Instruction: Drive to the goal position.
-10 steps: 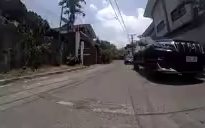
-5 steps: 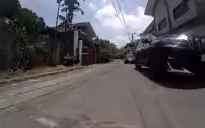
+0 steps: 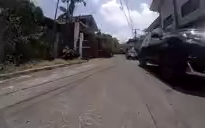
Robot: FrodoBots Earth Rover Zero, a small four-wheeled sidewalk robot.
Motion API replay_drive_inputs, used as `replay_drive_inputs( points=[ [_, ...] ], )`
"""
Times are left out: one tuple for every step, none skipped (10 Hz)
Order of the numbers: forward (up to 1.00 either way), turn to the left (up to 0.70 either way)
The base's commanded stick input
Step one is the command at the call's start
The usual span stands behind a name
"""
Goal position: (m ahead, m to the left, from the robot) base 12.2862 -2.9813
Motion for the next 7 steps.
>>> replay_drive_inputs(
  points=[
    [1.0,-0.4],
    [1.0,-0.4],
    [1.0,-0.4],
    [1.0,-0.4],
    [1.0,-0.36],
    [1.0,-0.31],
    [1.0,-0.02]
  ],
)
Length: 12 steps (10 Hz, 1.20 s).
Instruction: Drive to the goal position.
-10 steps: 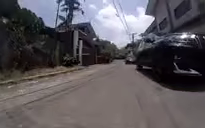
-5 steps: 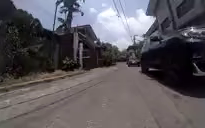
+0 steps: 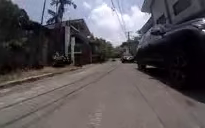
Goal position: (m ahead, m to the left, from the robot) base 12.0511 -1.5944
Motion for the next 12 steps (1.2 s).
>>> replay_drive_inputs(
  points=[
    [1.0,0.0],
    [1.0,0.0],
    [1.0,0.0],
    [1.0,0.0],
    [1.0,0.0],
    [1.0,0.0],
    [1.0,0.0],
    [1.0,-0.02],
    [1.0,-0.02],
    [1.0,-0.02],
    [1.0,-0.02],
    [1.0,-0.02]
  ],
)
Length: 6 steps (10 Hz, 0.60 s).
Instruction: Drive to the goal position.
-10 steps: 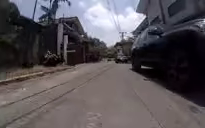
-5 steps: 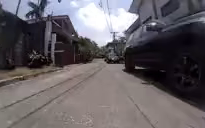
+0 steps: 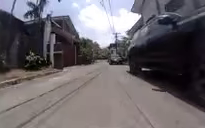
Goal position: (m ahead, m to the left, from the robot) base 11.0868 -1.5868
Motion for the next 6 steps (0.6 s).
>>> replay_drive_inputs(
  points=[
    [1.0,-0.02],
    [1.0,-0.02],
    [1.0,-0.03],
    [1.0,-0.07],
    [1.0,-0.13],
    [1.0,-0.38]
  ],
)
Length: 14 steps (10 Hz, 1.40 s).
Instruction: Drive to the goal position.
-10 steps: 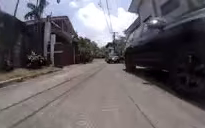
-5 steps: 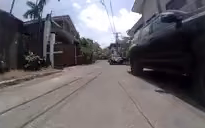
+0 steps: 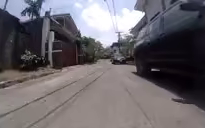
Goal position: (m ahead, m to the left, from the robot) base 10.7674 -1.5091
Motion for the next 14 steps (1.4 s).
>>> replay_drive_inputs(
  points=[
    [1.0,-0.4],
    [1.0,-0.29],
    [1.0,-0.09],
    [1.0,-0.04],
    [1.0,-0.03],
    [1.0,-0.03],
    [1.0,-0.03],
    [1.0,-0.04],
    [1.0,-0.04],
    [1.0,-0.04],
    [1.0,-0.04],
    [1.0,-0.04],
    [1.0,-0.04],
    [1.0,-0.04]
  ],
)
